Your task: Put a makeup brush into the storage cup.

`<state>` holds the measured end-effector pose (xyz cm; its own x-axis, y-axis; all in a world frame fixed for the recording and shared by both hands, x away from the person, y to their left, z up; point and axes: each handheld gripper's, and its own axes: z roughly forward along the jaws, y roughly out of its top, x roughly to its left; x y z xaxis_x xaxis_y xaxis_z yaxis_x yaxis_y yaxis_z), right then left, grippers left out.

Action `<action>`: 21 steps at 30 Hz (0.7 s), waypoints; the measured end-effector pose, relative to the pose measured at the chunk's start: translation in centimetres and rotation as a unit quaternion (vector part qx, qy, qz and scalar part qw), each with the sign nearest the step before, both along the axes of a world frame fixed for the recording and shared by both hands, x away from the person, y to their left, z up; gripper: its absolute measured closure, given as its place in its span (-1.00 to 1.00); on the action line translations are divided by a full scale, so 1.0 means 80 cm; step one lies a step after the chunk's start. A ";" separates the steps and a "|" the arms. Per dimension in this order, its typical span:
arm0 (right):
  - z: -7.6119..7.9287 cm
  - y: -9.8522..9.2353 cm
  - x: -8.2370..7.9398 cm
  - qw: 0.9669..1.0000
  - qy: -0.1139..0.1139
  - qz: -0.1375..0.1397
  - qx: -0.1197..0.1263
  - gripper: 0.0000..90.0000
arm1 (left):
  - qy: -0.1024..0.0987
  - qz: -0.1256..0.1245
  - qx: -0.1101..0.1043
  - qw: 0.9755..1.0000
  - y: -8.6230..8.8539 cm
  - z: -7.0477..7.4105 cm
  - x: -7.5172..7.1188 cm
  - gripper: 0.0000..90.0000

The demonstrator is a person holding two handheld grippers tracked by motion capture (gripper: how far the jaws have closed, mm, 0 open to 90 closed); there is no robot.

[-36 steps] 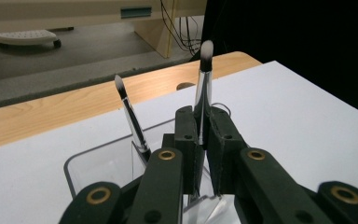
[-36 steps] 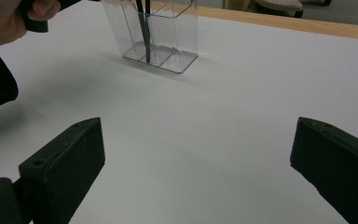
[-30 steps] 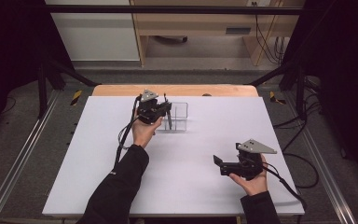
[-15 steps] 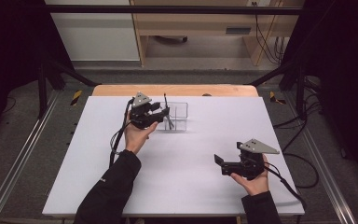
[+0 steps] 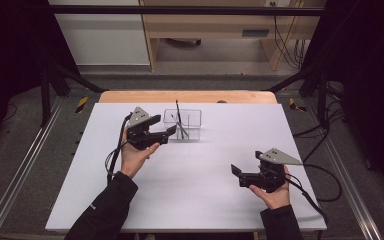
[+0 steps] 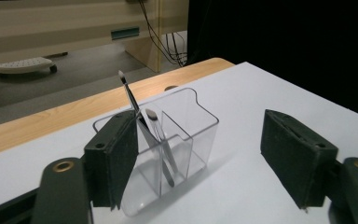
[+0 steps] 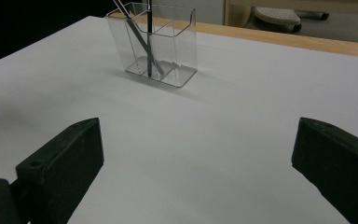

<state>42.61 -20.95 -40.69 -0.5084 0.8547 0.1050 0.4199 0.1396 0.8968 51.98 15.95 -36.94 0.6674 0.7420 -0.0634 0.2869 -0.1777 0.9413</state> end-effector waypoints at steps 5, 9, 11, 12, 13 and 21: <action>0.000 0.000 0.000 1.000 -0.001 0.000 0.000 -0.94 | 0.002 -0.005 0.012 1.000 0.006 -0.001 -0.019 -0.55; 0.001 -0.001 0.000 1.000 -0.002 0.001 0.000 -0.94 | 0.006 -0.003 0.009 1.000 0.012 -0.005 -0.033 -0.62; 0.001 -0.001 0.000 1.000 -0.002 0.001 0.000 -0.94 | 0.010 -0.001 0.009 1.000 0.017 -0.008 -0.039 -0.65; 0.001 -0.001 0.000 1.000 -0.002 0.001 0.000 -0.94 | 0.010 0.001 0.010 1.000 0.019 -0.010 -0.042 -0.67; 0.001 -0.001 -0.001 1.000 -0.002 0.001 0.000 -0.94 | 0.011 0.002 0.012 1.000 0.021 -0.012 -0.045 -0.67; 0.003 -0.003 -0.001 1.000 -0.004 0.000 0.001 -0.95 | 0.027 0.015 0.015 0.999 0.043 -0.027 -0.067 -0.75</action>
<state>42.49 -21.17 -40.48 -0.5097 0.8541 0.1033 0.4124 0.1371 0.9006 46.66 19.36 -39.09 0.6415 0.7633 -0.0758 0.3426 -0.1967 0.9186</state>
